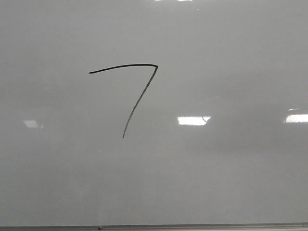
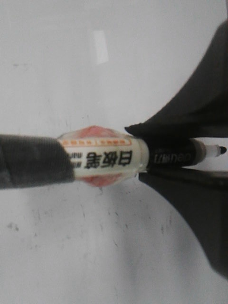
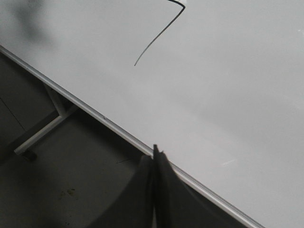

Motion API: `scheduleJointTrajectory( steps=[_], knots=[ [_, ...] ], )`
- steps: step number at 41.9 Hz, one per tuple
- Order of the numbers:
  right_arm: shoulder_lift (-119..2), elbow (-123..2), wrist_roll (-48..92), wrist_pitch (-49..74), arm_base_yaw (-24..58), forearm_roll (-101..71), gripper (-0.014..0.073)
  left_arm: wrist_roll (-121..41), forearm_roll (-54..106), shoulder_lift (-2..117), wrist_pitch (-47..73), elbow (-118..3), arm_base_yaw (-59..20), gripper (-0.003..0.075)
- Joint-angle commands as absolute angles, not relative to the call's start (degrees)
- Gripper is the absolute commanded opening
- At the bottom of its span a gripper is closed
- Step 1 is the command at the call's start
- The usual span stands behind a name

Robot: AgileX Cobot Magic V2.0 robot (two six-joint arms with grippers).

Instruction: Write number 7 on whiteboard

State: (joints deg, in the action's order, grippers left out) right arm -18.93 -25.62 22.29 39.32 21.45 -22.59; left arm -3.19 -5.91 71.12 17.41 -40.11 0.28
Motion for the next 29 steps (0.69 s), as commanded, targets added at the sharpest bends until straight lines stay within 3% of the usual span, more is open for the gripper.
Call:
scheduleJointTrajectory(
  steps=[1,21,29],
  knots=[
    [-19.29,-26.96,22.45,35.27,21.10,-23.43,-0.0060,-2.61,-5.57,74.96,8.46,-41.71,0.46,0.0006],
    [-19.29,-26.96,22.45,35.48,21.10,-23.43,-0.0060,-2.51,-2.03,82.49,2.38,-41.71,0.55,0.0020],
    [-19.29,-26.96,22.45,35.48,21.10,-23.43,-0.0060,-2.51,-2.03,82.23,2.92,-41.71,0.55,0.0158]
  ],
)
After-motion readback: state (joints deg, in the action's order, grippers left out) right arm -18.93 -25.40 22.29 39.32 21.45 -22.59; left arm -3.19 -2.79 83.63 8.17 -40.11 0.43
